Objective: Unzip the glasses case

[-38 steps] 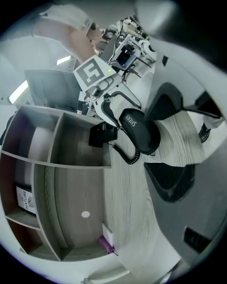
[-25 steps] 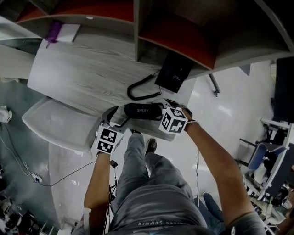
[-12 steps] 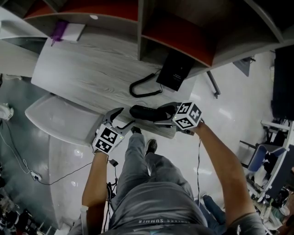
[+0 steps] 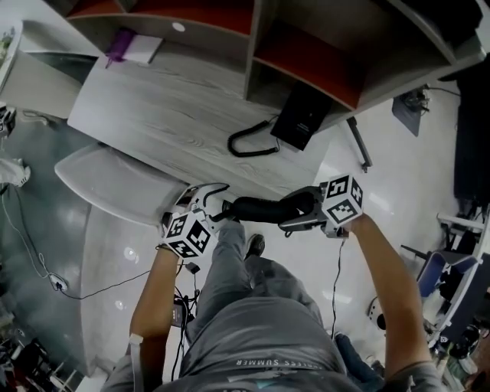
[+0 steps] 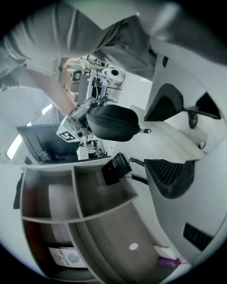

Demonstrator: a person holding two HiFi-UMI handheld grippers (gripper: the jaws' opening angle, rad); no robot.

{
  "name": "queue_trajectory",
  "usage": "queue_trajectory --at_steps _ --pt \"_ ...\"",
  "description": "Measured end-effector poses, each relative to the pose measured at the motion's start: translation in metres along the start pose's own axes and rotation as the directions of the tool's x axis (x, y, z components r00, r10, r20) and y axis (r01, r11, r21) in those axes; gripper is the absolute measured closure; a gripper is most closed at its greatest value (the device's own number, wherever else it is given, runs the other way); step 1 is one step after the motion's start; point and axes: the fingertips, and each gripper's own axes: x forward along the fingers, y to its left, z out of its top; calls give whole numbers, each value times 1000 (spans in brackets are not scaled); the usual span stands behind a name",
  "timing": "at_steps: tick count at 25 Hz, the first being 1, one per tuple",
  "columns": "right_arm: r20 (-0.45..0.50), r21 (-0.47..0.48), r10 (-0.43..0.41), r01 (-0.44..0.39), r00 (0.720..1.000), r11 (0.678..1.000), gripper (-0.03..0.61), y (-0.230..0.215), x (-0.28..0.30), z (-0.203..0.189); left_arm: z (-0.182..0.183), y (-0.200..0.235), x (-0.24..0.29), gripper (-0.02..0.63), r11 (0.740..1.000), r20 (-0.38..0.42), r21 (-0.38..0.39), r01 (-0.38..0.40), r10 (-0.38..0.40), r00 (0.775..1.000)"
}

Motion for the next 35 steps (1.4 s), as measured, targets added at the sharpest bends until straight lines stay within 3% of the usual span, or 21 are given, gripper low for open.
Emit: queue_trajectory --at_steps 4,7,14,20,23,26,29,32,35 --pt "4 13 45 -45 999 999 279 20 -8 -5 21 -22 -16 462 982 17 182 43 -47 999" --pt "19 11 57 -57 998 998 279 32 -12 -8 40 -35 -30 552 974 64 222 48 -64 996" --pt "83 5 72 -73 994 997 279 54 -19 -12 54 -59 -45 572 963 51 260 68 -84 995" --pt "234 43 112 -125 966 991 278 72 -32 -4 72 -78 -61 589 963 25 253 93 -102 994" --pt "371 57 109 -139 922 989 276 77 -44 8 82 -78 -67 591 975 29 210 68 -76 997" --pt "562 57 79 -134 824 989 275 87 -64 29 93 -78 -72 591 995 80 93 46 -54 995" --pt "667 -2 49 -65 743 998 273 104 -78 40 103 -81 -74 591 998 149 -27 51 -47 988" --pt "706 -62 28 23 707 998 248 118 -82 39 110 -83 -76 591 992 201 -103 76 -54 978" --pt "714 -105 25 73 700 992 199 132 -80 35 114 -84 -80 592 978 237 -181 107 -62 970"
